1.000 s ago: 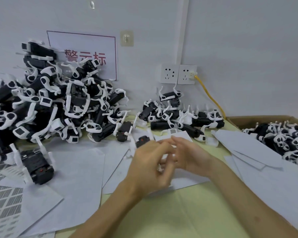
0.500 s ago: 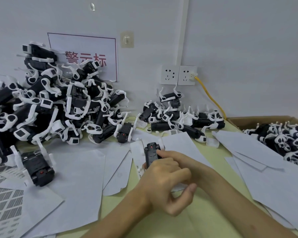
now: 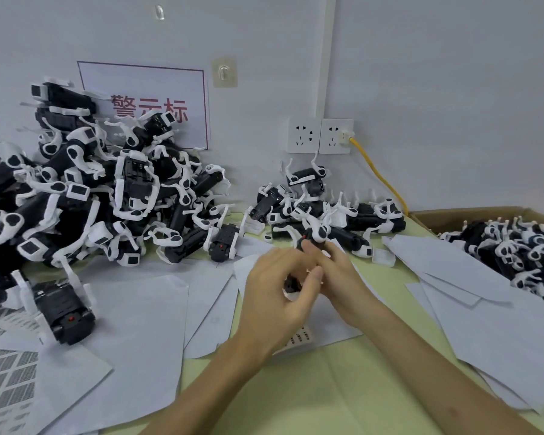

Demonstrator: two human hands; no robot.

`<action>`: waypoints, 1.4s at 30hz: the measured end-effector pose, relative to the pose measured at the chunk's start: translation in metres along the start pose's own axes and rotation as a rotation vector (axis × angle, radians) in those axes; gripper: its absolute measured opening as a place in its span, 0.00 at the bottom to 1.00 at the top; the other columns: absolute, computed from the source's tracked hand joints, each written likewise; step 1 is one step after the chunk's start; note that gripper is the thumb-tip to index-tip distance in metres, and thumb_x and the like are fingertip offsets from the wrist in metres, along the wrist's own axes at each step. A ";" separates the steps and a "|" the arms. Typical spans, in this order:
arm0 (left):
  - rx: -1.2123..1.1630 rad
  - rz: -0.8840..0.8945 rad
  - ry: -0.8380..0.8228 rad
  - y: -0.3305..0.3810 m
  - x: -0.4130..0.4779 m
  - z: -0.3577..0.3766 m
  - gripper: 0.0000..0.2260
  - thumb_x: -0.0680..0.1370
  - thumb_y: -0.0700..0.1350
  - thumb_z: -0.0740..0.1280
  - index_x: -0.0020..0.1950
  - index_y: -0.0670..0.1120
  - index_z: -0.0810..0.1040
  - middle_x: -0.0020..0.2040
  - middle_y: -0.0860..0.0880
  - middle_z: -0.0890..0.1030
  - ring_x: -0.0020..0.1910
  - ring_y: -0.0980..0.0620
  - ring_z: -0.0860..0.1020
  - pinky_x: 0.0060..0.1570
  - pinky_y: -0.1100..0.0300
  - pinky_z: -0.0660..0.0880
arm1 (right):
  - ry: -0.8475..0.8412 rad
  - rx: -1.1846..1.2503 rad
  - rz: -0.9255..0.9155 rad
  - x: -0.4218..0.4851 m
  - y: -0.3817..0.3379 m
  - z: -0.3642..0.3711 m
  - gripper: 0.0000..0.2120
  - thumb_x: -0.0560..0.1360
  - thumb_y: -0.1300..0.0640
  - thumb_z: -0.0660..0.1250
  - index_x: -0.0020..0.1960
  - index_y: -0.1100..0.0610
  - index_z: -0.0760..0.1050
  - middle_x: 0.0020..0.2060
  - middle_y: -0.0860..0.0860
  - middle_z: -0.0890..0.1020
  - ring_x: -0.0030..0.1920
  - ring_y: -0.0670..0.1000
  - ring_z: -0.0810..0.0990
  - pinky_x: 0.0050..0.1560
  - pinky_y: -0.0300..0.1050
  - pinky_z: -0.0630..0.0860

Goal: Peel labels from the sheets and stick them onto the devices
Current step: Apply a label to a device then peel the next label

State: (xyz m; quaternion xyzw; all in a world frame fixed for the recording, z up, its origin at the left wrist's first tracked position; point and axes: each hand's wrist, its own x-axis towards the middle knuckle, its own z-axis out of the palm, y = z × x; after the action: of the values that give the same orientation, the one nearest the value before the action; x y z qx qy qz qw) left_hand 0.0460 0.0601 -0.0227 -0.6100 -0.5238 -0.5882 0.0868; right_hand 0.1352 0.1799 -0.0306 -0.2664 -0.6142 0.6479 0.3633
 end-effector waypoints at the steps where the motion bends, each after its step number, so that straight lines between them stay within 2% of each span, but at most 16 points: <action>1: 0.080 0.028 -0.014 -0.003 0.000 0.001 0.08 0.77 0.52 0.70 0.49 0.49 0.81 0.45 0.53 0.80 0.48 0.52 0.77 0.51 0.54 0.73 | 0.026 0.007 -0.004 0.001 -0.001 -0.002 0.14 0.80 0.47 0.69 0.61 0.52 0.74 0.55 0.53 0.84 0.51 0.53 0.84 0.54 0.55 0.81; 3: 0.311 0.078 -0.122 -0.012 0.003 0.001 0.21 0.72 0.60 0.74 0.61 0.53 0.80 0.58 0.53 0.78 0.59 0.53 0.75 0.63 0.56 0.67 | 0.068 0.021 0.008 0.003 -0.003 -0.006 0.17 0.80 0.47 0.70 0.64 0.53 0.72 0.57 0.54 0.83 0.53 0.55 0.84 0.55 0.56 0.81; 7: 0.616 0.121 -0.344 -0.026 0.005 -0.005 0.39 0.65 0.67 0.77 0.73 0.53 0.76 0.69 0.51 0.76 0.70 0.45 0.73 0.73 0.43 0.63 | 0.037 0.045 0.040 0.003 -0.003 -0.011 0.15 0.81 0.48 0.69 0.64 0.54 0.73 0.56 0.55 0.83 0.50 0.56 0.85 0.52 0.57 0.84; 10: 0.671 0.029 -0.393 -0.034 0.009 -0.011 0.41 0.65 0.64 0.80 0.75 0.52 0.73 0.72 0.49 0.73 0.72 0.44 0.70 0.73 0.43 0.63 | 0.021 0.057 0.075 0.004 -0.004 -0.011 0.14 0.84 0.46 0.63 0.61 0.56 0.76 0.52 0.57 0.85 0.47 0.58 0.86 0.48 0.56 0.84; 12: 0.647 -0.013 -0.335 -0.039 0.012 -0.016 0.35 0.68 0.61 0.79 0.72 0.52 0.74 0.70 0.51 0.74 0.70 0.46 0.71 0.71 0.47 0.62 | -0.006 0.102 0.120 0.004 -0.008 -0.012 0.17 0.84 0.46 0.61 0.59 0.59 0.78 0.46 0.59 0.85 0.43 0.59 0.86 0.44 0.53 0.83; 15: 0.439 -0.152 -0.192 -0.038 0.013 -0.022 0.27 0.70 0.62 0.77 0.65 0.54 0.77 0.60 0.58 0.80 0.61 0.53 0.76 0.65 0.50 0.66 | -0.037 0.072 0.074 0.004 -0.011 -0.016 0.19 0.83 0.49 0.60 0.62 0.64 0.76 0.39 0.59 0.83 0.33 0.56 0.79 0.36 0.46 0.77; 18: -0.015 -0.415 -0.035 -0.032 0.014 -0.022 0.21 0.68 0.62 0.74 0.57 0.56 0.76 0.48 0.59 0.83 0.49 0.54 0.81 0.53 0.51 0.76 | 0.005 0.018 -0.022 0.005 -0.013 -0.020 0.14 0.82 0.53 0.63 0.64 0.57 0.78 0.30 0.57 0.78 0.26 0.51 0.66 0.29 0.41 0.67; 20: -0.261 -0.538 0.036 -0.033 0.017 -0.023 0.22 0.68 0.61 0.74 0.56 0.51 0.77 0.45 0.59 0.82 0.45 0.50 0.81 0.48 0.52 0.78 | 0.046 0.012 -0.099 0.006 -0.013 -0.022 0.12 0.80 0.57 0.67 0.62 0.54 0.81 0.27 0.55 0.73 0.26 0.49 0.64 0.27 0.40 0.61; 22: -0.409 -0.608 0.054 -0.038 0.020 -0.027 0.25 0.68 0.60 0.73 0.57 0.45 0.77 0.44 0.54 0.82 0.42 0.53 0.80 0.45 0.59 0.76 | 0.078 -0.004 -0.171 0.004 -0.013 -0.020 0.10 0.77 0.58 0.72 0.58 0.53 0.84 0.29 0.51 0.73 0.28 0.47 0.67 0.27 0.40 0.62; 24: -0.485 -0.698 0.043 -0.041 0.022 -0.030 0.27 0.70 0.60 0.72 0.59 0.41 0.79 0.47 0.45 0.85 0.40 0.55 0.79 0.46 0.61 0.74 | 0.090 -0.046 -0.231 0.001 -0.014 -0.017 0.13 0.72 0.51 0.75 0.55 0.52 0.85 0.34 0.47 0.79 0.34 0.48 0.74 0.33 0.40 0.70; 28: -0.690 -0.904 -0.042 -0.041 0.025 -0.030 0.25 0.76 0.63 0.68 0.61 0.46 0.84 0.48 0.37 0.86 0.38 0.48 0.78 0.39 0.56 0.76 | 0.068 -0.091 -0.277 -0.001 -0.014 -0.017 0.24 0.66 0.41 0.74 0.58 0.52 0.82 0.52 0.46 0.85 0.52 0.43 0.82 0.49 0.40 0.78; 31: -0.752 -0.988 -0.080 -0.040 0.025 -0.030 0.27 0.80 0.66 0.63 0.63 0.46 0.82 0.42 0.42 0.86 0.44 0.46 0.85 0.40 0.52 0.80 | 0.029 -0.037 -0.242 0.000 -0.014 -0.017 0.19 0.71 0.46 0.74 0.58 0.53 0.80 0.53 0.49 0.85 0.54 0.47 0.83 0.53 0.45 0.79; 33: -0.749 -1.009 -0.098 -0.041 0.025 -0.030 0.31 0.80 0.68 0.61 0.66 0.43 0.79 0.40 0.41 0.85 0.33 0.45 0.82 0.40 0.50 0.81 | 0.018 0.022 -0.224 0.000 -0.014 -0.015 0.19 0.73 0.48 0.73 0.59 0.57 0.77 0.50 0.50 0.85 0.53 0.52 0.86 0.52 0.50 0.82; 35: -0.740 -1.015 -0.138 -0.041 0.026 -0.030 0.33 0.80 0.70 0.58 0.68 0.43 0.77 0.45 0.38 0.86 0.27 0.43 0.77 0.43 0.49 0.81 | 0.022 0.068 -0.211 -0.001 -0.016 -0.013 0.22 0.74 0.48 0.72 0.61 0.60 0.76 0.52 0.54 0.85 0.50 0.58 0.87 0.46 0.48 0.82; 39: -0.774 -0.996 -0.063 -0.043 0.027 -0.029 0.26 0.81 0.63 0.64 0.67 0.43 0.80 0.52 0.42 0.87 0.52 0.41 0.87 0.62 0.45 0.80 | 0.063 0.141 -0.202 0.001 -0.016 -0.014 0.16 0.76 0.50 0.74 0.57 0.60 0.79 0.53 0.58 0.83 0.50 0.62 0.86 0.45 0.48 0.81; 42: -0.789 -0.961 -0.121 -0.046 0.027 -0.034 0.20 0.78 0.59 0.71 0.56 0.44 0.85 0.52 0.39 0.84 0.56 0.39 0.84 0.66 0.46 0.77 | 0.068 0.200 -0.178 0.001 -0.017 -0.014 0.07 0.75 0.51 0.73 0.49 0.54 0.83 0.48 0.54 0.83 0.46 0.60 0.86 0.44 0.47 0.82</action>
State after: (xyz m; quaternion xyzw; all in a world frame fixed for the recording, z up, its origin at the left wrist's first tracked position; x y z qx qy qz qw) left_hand -0.0157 0.0700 -0.0145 -0.3246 -0.4868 -0.6753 -0.4490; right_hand 0.1481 0.1892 -0.0154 -0.1952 -0.5549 0.6618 0.4648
